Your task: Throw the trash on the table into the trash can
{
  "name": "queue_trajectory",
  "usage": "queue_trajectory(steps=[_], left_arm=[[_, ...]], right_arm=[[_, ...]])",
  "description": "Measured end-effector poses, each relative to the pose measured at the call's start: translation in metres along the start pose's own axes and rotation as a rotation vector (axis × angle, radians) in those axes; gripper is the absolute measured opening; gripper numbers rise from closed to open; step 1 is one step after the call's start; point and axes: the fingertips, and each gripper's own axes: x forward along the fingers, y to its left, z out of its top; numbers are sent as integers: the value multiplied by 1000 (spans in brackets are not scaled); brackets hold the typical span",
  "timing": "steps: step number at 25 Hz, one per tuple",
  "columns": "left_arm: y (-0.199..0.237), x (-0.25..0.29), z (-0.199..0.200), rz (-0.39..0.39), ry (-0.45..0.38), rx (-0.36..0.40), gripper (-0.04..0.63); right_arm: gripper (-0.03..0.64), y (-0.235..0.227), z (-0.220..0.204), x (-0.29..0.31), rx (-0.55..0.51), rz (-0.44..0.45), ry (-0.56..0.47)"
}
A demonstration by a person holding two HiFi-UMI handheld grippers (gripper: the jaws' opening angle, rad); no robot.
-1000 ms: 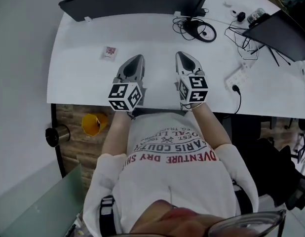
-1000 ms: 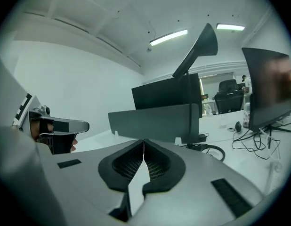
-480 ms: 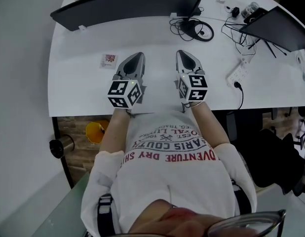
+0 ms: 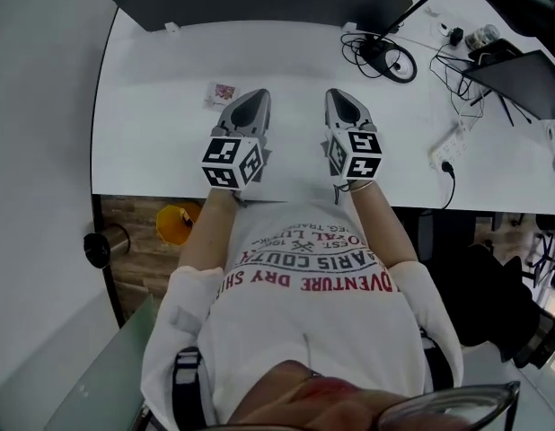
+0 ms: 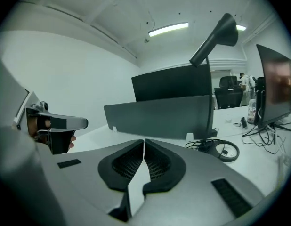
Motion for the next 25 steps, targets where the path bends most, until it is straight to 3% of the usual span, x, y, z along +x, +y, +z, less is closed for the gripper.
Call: queue_trajectory(steps=[10,11,13,15,18,25], left_arm=[[147,-58,-21,158,58,-101,23],[161,-62,-25,168,69,-111,23],[187,-66,-35,183,92,-133,23],[207,-68,-46,184,120,-152,23],[229,-64,-62,157,161,-160,22],[258,-54,-90,101,216,-207,23]], right_arm=[[29,138,-45,106,-48,210,213],[39,149,-53,118,-52,223,239],[148,167,-72,144,-60,252,299],[160,181,-94,166,-81,273,367],[215,189,-122,196,-112,264,452],[224,182,-160,228,-97,146,552]])
